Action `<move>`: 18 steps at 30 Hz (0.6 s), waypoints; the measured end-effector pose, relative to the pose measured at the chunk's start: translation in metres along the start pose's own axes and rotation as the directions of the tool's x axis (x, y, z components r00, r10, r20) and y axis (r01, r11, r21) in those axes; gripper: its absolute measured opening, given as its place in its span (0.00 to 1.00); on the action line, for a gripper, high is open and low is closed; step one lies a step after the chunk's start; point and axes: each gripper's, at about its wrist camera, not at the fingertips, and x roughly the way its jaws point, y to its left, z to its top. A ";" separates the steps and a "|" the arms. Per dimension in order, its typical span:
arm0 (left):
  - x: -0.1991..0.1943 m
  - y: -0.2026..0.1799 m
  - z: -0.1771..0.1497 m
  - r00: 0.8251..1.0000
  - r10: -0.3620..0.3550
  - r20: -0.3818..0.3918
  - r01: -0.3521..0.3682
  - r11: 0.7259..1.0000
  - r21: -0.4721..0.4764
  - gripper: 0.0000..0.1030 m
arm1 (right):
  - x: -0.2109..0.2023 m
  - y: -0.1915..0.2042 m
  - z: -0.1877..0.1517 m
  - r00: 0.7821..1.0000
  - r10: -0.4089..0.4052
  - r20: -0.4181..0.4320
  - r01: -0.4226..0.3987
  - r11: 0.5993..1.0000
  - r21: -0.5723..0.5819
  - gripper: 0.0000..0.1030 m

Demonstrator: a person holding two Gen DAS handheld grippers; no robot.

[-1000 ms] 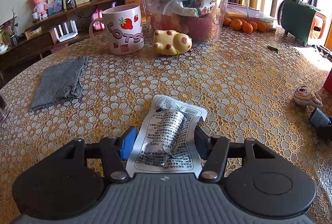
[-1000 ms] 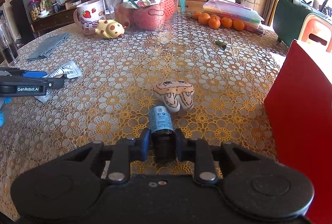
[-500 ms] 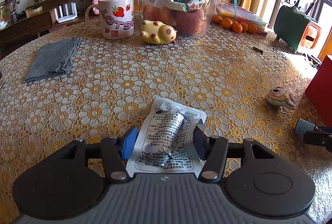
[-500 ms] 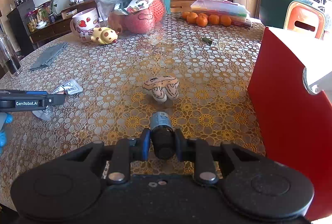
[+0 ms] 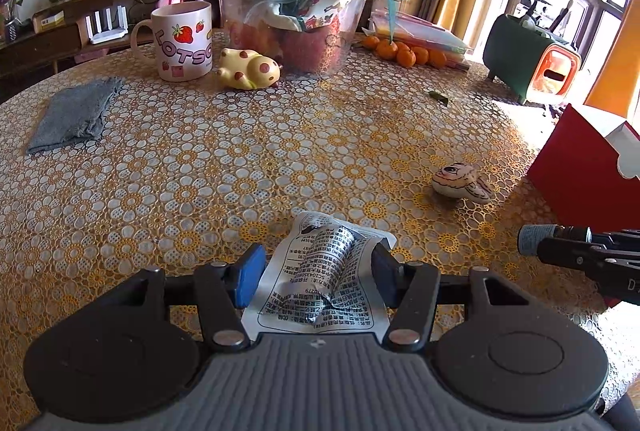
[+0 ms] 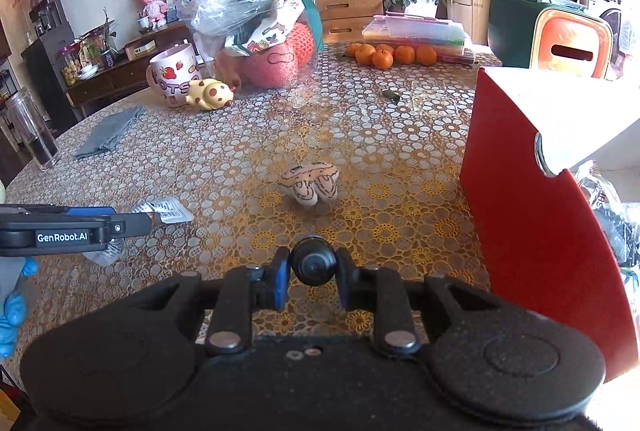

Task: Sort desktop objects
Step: 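Carry the blister pack with left tool while right tool carries the bottle over the box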

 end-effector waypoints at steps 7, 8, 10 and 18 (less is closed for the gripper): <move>-0.013 -0.020 -0.002 0.999 -0.043 0.001 0.043 0.999 -0.008 0.54 | -0.017 -0.007 -0.001 1.000 0.008 0.029 -0.008 1.000 0.018 0.22; -0.016 -0.024 -0.002 0.999 -0.048 0.005 0.048 0.999 -0.006 0.54 | -0.021 -0.009 -0.001 0.999 0.009 0.035 -0.010 1.000 0.022 0.22; -0.022 -0.032 -0.001 0.998 -0.063 0.014 0.063 0.998 -0.001 0.54 | -0.027 -0.011 -0.001 0.999 0.012 0.046 -0.013 1.000 0.025 0.22; -0.048 -0.070 0.009 0.991 -0.119 0.059 0.117 0.993 0.035 0.54 | -0.058 -0.024 0.000 0.995 0.011 0.097 -0.016 0.999 0.045 0.22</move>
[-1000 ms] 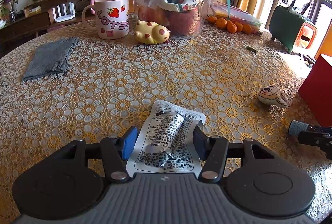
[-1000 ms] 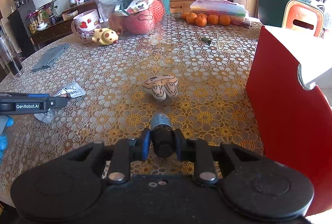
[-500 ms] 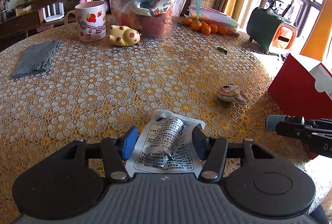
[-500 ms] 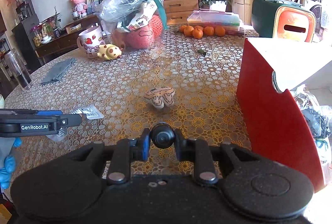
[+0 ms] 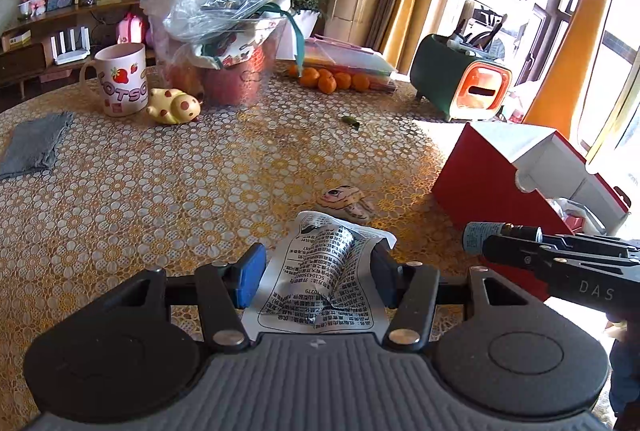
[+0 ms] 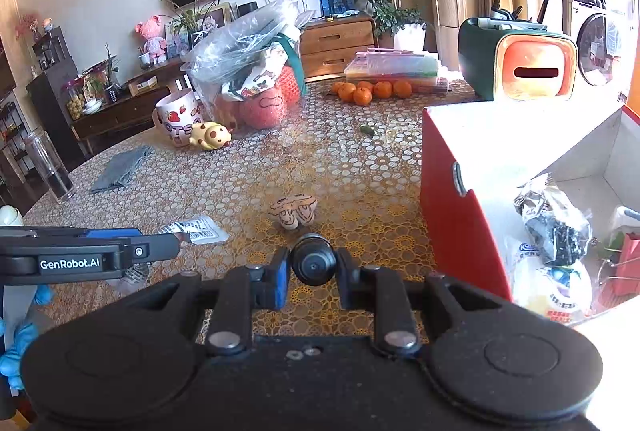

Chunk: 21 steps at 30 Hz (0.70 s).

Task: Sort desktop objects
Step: 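Carry the blister pack with left tool while right tool carries the bottle over the box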

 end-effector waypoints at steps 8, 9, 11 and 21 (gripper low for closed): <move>-0.017 -0.048 0.008 0.997 -0.061 0.036 0.059 0.996 0.061 0.54 | -0.035 -0.020 0.002 0.998 -0.014 0.060 0.012 1.000 0.028 0.22; -0.019 -0.054 0.008 0.997 -0.068 0.040 0.065 0.996 0.069 0.54 | -0.039 -0.023 0.002 0.998 -0.015 0.068 0.013 0.999 0.032 0.22; -0.022 -0.067 0.009 0.996 -0.079 0.047 0.075 0.993 0.086 0.54 | -0.048 -0.030 0.002 0.996 -0.019 0.082 0.016 0.999 0.041 0.22; -0.029 -0.130 0.012 0.987 -0.144 0.066 0.132 0.978 0.163 0.54 | -0.085 -0.065 -0.004 0.989 -0.059 0.138 0.049 0.996 0.075 0.22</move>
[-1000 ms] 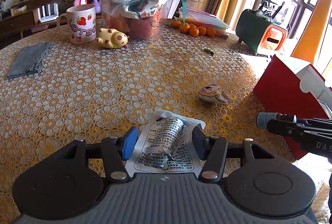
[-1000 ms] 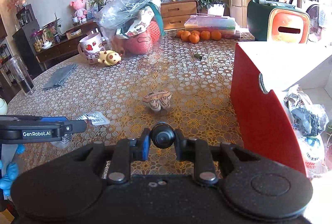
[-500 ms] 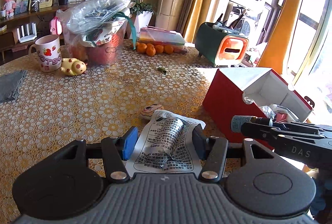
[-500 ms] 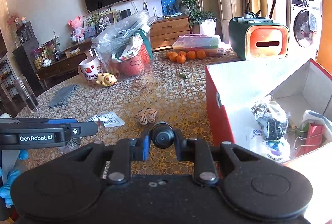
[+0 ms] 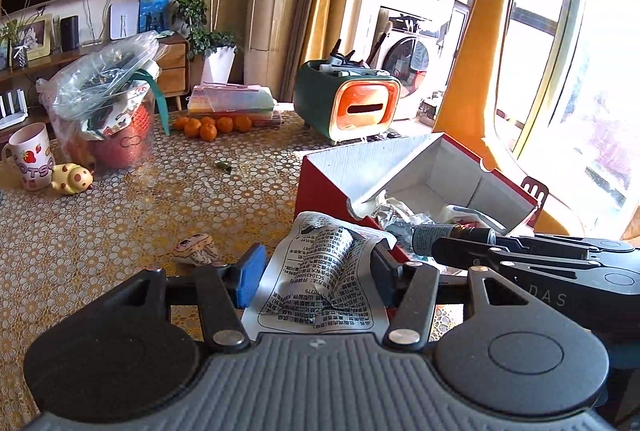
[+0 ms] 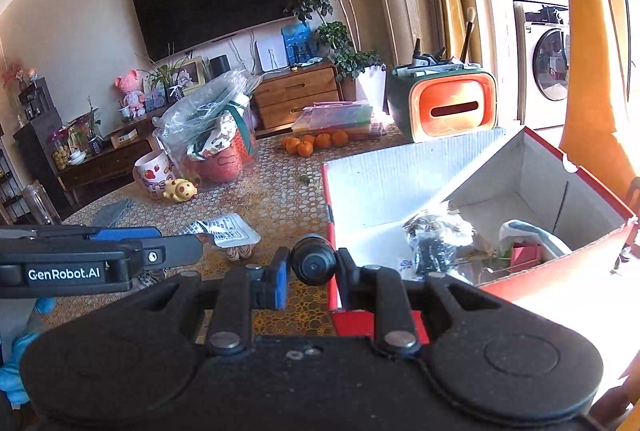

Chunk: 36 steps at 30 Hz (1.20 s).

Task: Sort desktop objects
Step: 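Carry the blister pack with left tool while right tool carries the bottle over the box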

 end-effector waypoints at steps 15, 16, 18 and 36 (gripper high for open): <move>0.033 -0.069 0.014 0.998 -0.066 -0.021 0.068 0.992 0.104 0.54 | -0.019 -0.060 0.004 0.996 -0.086 0.040 0.084 0.995 0.044 0.22; 0.036 -0.072 0.015 0.998 -0.066 -0.022 0.068 0.992 0.109 0.54 | -0.019 -0.062 0.005 0.995 -0.089 0.040 0.087 0.995 0.045 0.22; 0.043 -0.077 0.018 0.997 -0.067 -0.029 0.069 0.991 0.111 0.54 | -0.019 -0.068 0.006 0.994 -0.097 0.042 0.095 0.994 0.045 0.22; 0.113 -0.099 0.045 0.995 -0.027 -0.100 0.046 0.981 0.188 0.54 | 0.015 -0.124 0.030 0.989 -0.145 -0.019 0.146 0.988 0.051 0.22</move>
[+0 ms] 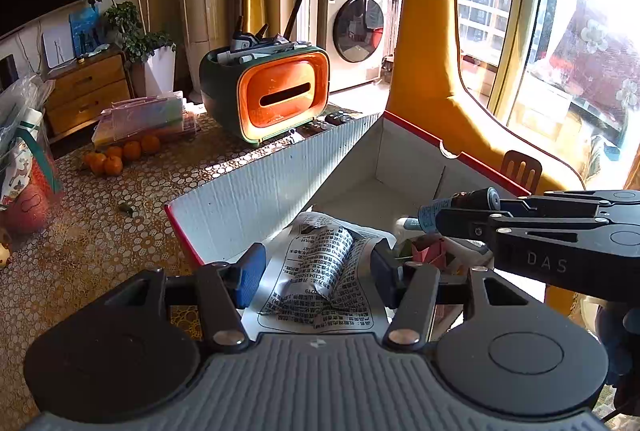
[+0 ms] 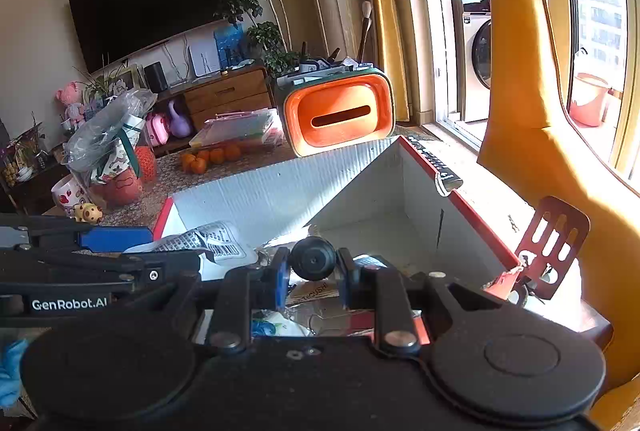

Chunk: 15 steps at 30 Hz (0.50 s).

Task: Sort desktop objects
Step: 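Carry the blister pack with left tool while right tool carries the bottle over the box, then lower and open left tool to drop the blister pack while right tool releases the bottle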

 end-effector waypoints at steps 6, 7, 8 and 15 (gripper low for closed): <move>0.026 -0.001 0.007 0.999 0.037 -0.035 -0.035 0.999 0.037 0.54 | 0.029 -0.012 0.012 0.999 -0.004 -0.048 0.005 1.000 0.005 0.22; 0.031 -0.001 0.009 0.998 0.043 -0.040 -0.041 0.998 0.041 0.54 | 0.034 -0.014 0.014 0.998 -0.006 -0.059 0.006 1.000 0.010 0.22; 0.034 -0.001 0.010 0.998 0.047 -0.044 -0.045 0.998 0.042 0.54 | 0.040 -0.016 0.016 0.998 -0.008 -0.070 0.009 1.000 0.011 0.22; 0.061 0.000 0.020 0.994 0.063 -0.093 -0.059 0.997 0.045 0.54 | 0.075 -0.024 0.025 0.990 -0.045 -0.135 0.046 0.999 0.001 0.22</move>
